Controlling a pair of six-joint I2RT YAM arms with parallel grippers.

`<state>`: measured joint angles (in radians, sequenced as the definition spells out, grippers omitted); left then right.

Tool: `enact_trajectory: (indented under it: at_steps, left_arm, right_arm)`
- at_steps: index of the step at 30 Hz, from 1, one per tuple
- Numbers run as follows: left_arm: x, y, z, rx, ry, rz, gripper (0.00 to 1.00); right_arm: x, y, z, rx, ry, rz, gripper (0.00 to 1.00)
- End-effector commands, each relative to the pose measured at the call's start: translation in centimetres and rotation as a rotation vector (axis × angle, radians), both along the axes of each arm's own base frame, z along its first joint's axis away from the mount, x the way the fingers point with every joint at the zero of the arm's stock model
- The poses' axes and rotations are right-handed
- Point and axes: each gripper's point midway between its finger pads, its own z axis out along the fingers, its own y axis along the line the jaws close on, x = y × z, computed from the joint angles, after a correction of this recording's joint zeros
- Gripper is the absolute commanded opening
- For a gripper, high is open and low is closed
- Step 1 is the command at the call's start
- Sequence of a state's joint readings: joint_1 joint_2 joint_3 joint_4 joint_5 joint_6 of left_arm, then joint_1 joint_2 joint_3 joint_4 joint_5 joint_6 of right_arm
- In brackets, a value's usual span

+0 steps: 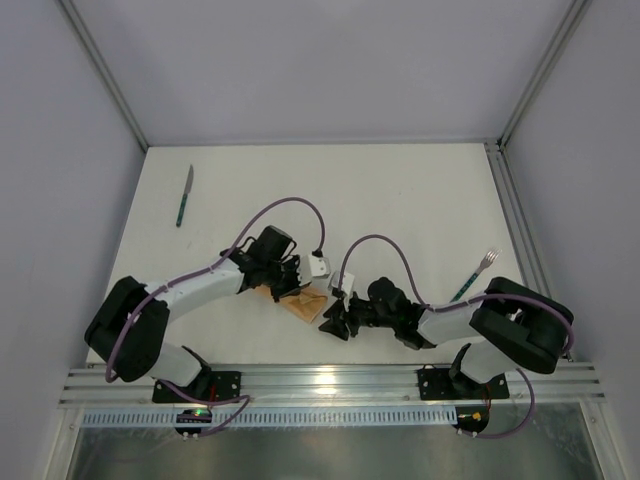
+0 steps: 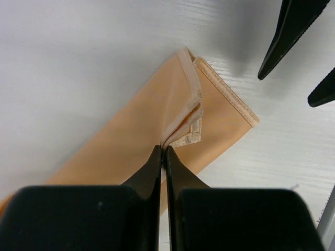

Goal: Fold the napkin into a case and place the utensils inside
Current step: Grasp the top corner of the smaller rectangle folded napkin from the folded napkin.

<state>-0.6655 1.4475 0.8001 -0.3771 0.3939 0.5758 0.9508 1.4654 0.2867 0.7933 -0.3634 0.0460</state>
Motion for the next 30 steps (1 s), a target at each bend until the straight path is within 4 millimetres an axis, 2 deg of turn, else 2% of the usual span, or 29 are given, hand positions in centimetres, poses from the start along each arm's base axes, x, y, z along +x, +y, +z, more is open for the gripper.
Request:
enact_trajectory:
  at_steps: [1,3,4,7,8,10,11,12,14,17,18,20,21,22,25,27,30]
  left_arm:
    - [0.5,-0.6,1.2,-0.044,-0.036,0.015,0.00]
    - [0.4,-0.6,1.2,-0.043,-0.032,0.011,0.00]
    - [0.4,-0.6,1.1,-0.044,-0.033,0.003,0.00]
    - [-0.1,-0.5,1.0,-0.045,-0.028,-0.023,0.00]
    - [-0.3,-0.5,1.1,-0.046,-0.027,-0.030,0.00]
    - [-0.4,-0.6,1.1,-0.049,-0.025,-0.039,0.00]
    - [-0.4,-0.6,1.2,-0.053,-0.029,-0.043,0.00]
    - [-0.4,-0.6,1.2,-0.056,-0.032,-0.047,0.00]
    - [-0.2,-0.8,1.4,-0.065,-0.051,-0.056,0.00]
    - [0.1,-0.8,1.5,-0.069,-0.083,-0.069,0.00]
    - [0.1,-0.8,1.4,-0.067,-0.090,-0.075,0.00]
    - [0.3,-0.7,1.2,-0.065,-0.110,-0.081,0.00]
    - [0.5,-0.6,1.2,-0.059,-0.126,-0.089,0.00]
    - [0.4,-0.6,1.0,-0.058,-0.129,-0.092,0.00]
    - [0.4,-0.5,0.9,-0.058,-0.132,-0.094,0.00]
    - [0.4,-0.5,1.0,-0.059,-0.132,-0.095,0.00]
    - [0.3,-0.7,1.1,-0.067,-0.122,-0.093,0.00]
  right_arm:
    - [0.9,1.3,2.0,0.068,-0.096,0.025,0.45]
    - [0.7,1.4,2.6,0.089,-0.083,0.021,0.45]
    - [0.7,1.3,3.5,0.112,-0.098,0.021,0.45]
    - [0.3,0.2,4.1,0.129,-0.096,0.002,0.45]
    - [0.6,-0.3,5.1,0.148,-0.102,-0.001,0.45]
    - [1.1,-0.9,5.6,0.147,-0.109,0.002,0.46]
    - [1.7,-0.8,6.4,0.153,-0.122,-0.003,0.46]
    - [2.6,-1.5,6.0,0.130,-0.107,-0.020,0.46]
    - [4.3,-2.0,6.7,0.152,-0.109,-0.037,0.46]
    - [6.8,-3.0,6.0,0.144,-0.048,-0.090,0.46]
    - [7.1,-3.0,4.9,0.100,-0.034,-0.086,0.46]
    - [7.9,-1.8,5.8,0.122,-0.032,-0.060,0.46]
    - [8.0,-1.5,5.1,0.116,-0.008,-0.053,0.46]
    - [8.5,-0.9,5.5,0.132,-0.002,-0.055,0.46]
    - [9.3,0.0,4.5,0.127,0.059,-0.057,0.46]
    - [9.0,1.0,4.8,0.162,0.071,-0.029,0.46]
    - [8.2,2.1,3.5,0.138,0.087,-0.013,0.46]
